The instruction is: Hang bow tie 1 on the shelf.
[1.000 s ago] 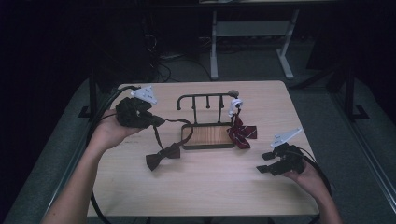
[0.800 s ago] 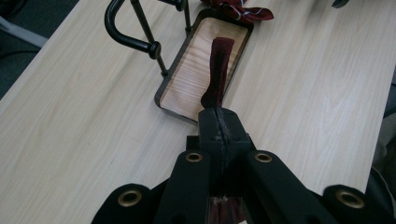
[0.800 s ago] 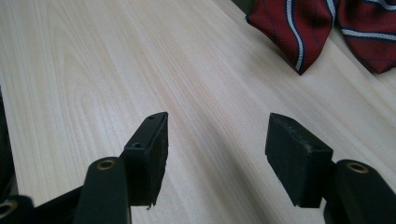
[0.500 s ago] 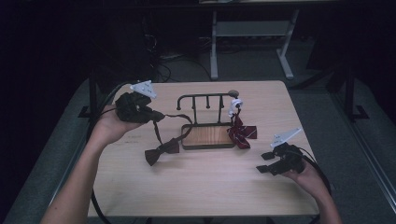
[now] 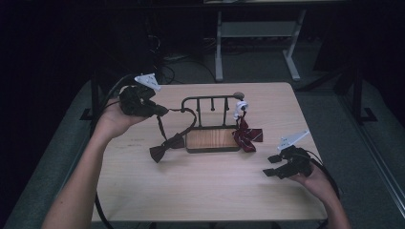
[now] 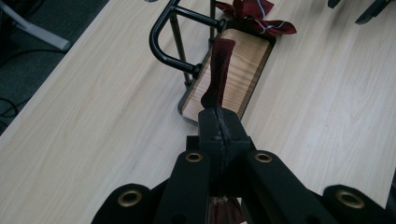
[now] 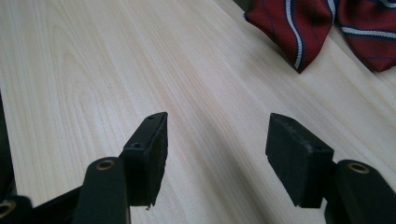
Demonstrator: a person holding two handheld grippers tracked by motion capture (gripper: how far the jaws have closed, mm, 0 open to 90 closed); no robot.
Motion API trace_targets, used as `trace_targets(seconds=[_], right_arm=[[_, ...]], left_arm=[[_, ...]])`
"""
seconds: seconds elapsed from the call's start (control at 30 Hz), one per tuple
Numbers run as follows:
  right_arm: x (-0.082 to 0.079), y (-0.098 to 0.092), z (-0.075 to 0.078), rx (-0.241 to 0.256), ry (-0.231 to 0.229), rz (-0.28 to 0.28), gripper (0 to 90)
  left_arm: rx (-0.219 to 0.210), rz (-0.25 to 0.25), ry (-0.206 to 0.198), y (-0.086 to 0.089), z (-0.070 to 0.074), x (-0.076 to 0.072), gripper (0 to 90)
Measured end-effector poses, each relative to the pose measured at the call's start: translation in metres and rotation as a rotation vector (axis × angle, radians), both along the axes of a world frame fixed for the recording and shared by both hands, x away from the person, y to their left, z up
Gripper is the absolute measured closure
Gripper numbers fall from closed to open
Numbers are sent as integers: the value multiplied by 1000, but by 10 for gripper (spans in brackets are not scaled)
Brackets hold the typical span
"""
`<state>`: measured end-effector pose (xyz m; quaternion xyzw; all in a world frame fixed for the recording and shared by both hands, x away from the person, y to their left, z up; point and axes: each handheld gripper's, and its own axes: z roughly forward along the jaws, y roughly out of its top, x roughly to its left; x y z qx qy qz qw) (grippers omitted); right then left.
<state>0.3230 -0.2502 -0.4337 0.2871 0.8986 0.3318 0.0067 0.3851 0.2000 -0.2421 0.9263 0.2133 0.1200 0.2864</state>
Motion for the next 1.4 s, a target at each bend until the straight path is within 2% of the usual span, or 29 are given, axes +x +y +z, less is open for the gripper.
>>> trace_targets(seconds=[0.37,0.87,1.07,1.13,1.4], right_arm=[[-1,-1,3,-3,-11,-1,385],[-4,-3,4,0,-17,-7,386],[-5,-4,5,-4,-22,-9,386],[-5,-5,6,5,-17,-15,386],[-6,-6,7,7,-19,-18,387]], left_arm=[[31,31,18,-4,1,17,900],[92,88,52,-9,-16,38,897],[122,115,51,-10,-21,44,891],[162,131,34,-14,-24,45,859],[190,133,31,-17,-28,43,818]])
